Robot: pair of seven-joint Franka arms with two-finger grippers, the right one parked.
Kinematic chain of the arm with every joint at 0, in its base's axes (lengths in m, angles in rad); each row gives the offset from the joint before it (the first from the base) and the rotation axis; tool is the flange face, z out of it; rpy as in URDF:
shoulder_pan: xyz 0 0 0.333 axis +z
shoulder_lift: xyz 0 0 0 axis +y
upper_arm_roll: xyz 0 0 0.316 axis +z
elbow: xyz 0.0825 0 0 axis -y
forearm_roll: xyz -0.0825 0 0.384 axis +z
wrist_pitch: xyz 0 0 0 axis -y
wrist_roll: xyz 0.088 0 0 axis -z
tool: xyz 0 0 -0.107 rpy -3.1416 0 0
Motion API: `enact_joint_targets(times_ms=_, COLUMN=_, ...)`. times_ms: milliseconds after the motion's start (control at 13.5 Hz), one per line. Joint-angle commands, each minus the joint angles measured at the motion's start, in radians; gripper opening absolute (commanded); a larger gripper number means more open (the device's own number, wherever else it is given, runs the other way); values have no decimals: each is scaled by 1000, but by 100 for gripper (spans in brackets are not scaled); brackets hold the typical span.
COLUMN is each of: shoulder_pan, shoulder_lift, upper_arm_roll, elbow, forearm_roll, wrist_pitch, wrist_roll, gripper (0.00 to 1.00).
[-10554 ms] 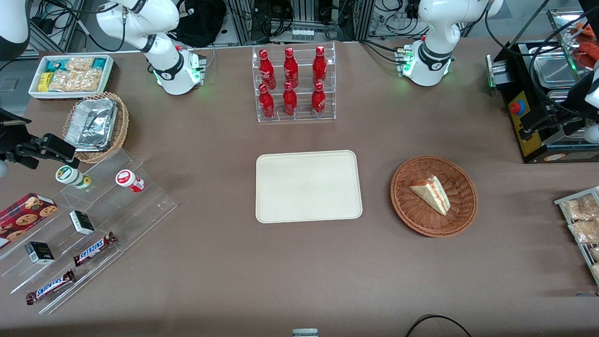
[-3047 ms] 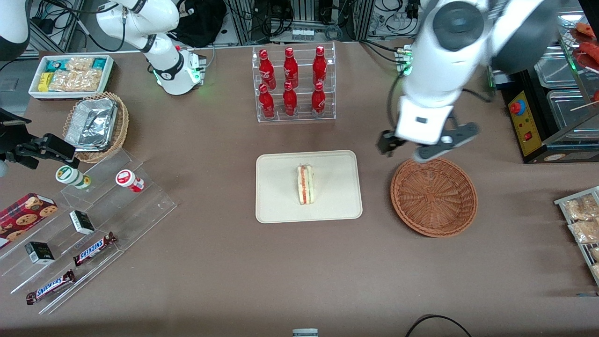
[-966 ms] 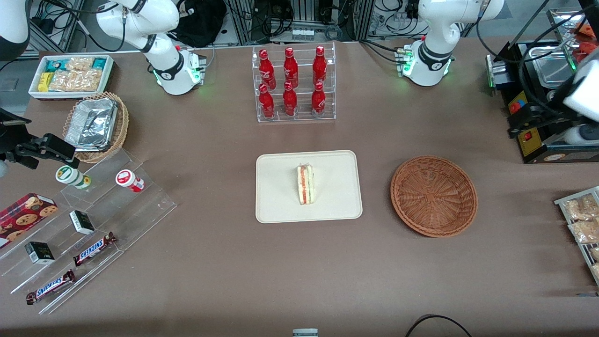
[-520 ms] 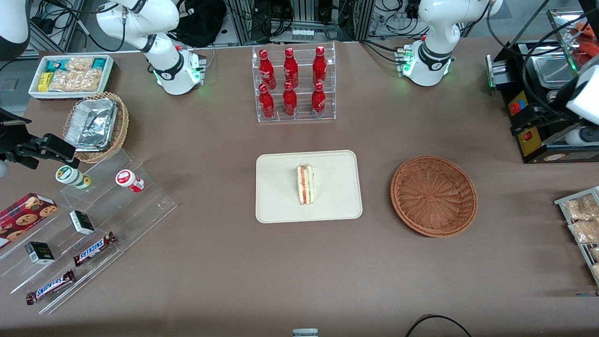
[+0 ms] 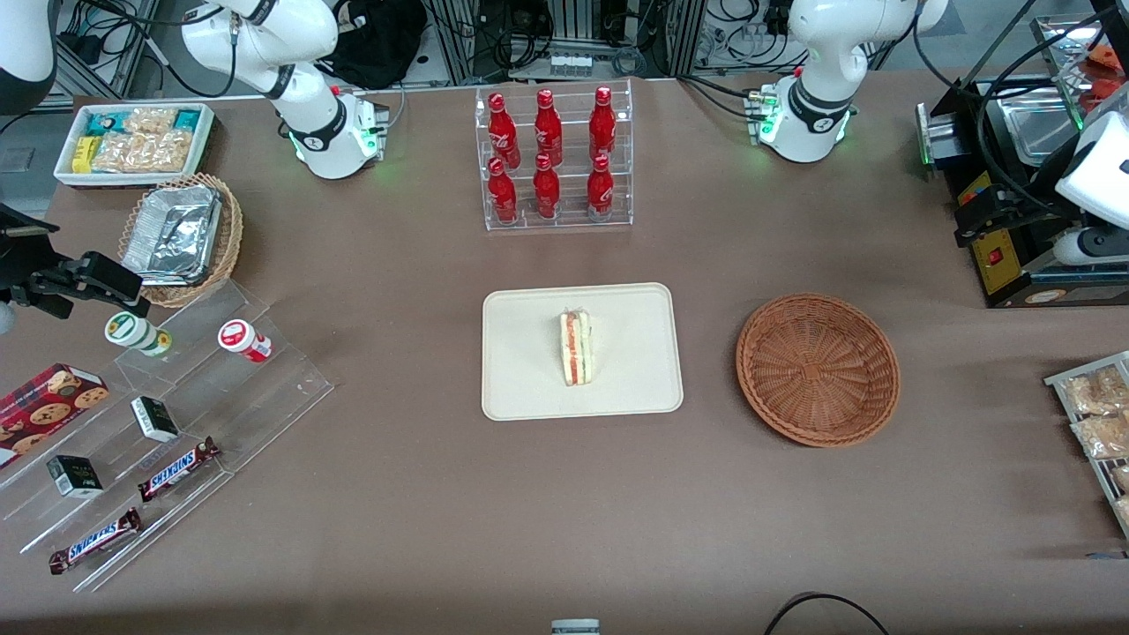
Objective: Place sandwich from basket to tray
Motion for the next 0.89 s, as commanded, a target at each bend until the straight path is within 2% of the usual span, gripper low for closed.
enact_joint_targets(times_ms=0, shoulder_pan=14, shoulder_lift=-17, upper_arm_roll=-6, elbow=-1, forearm_roll=0, wrist_pitch=-18, wrist_roll=10, gripper=100)
enact_joint_targets(times_ms=818, shoulder_pan=21, shoulder_lift=-26, upper_arm_roll=42, elbow=-3, forearm_roll=-4, wrist_pitch=-34, wrist_roll=-6, gripper=100)
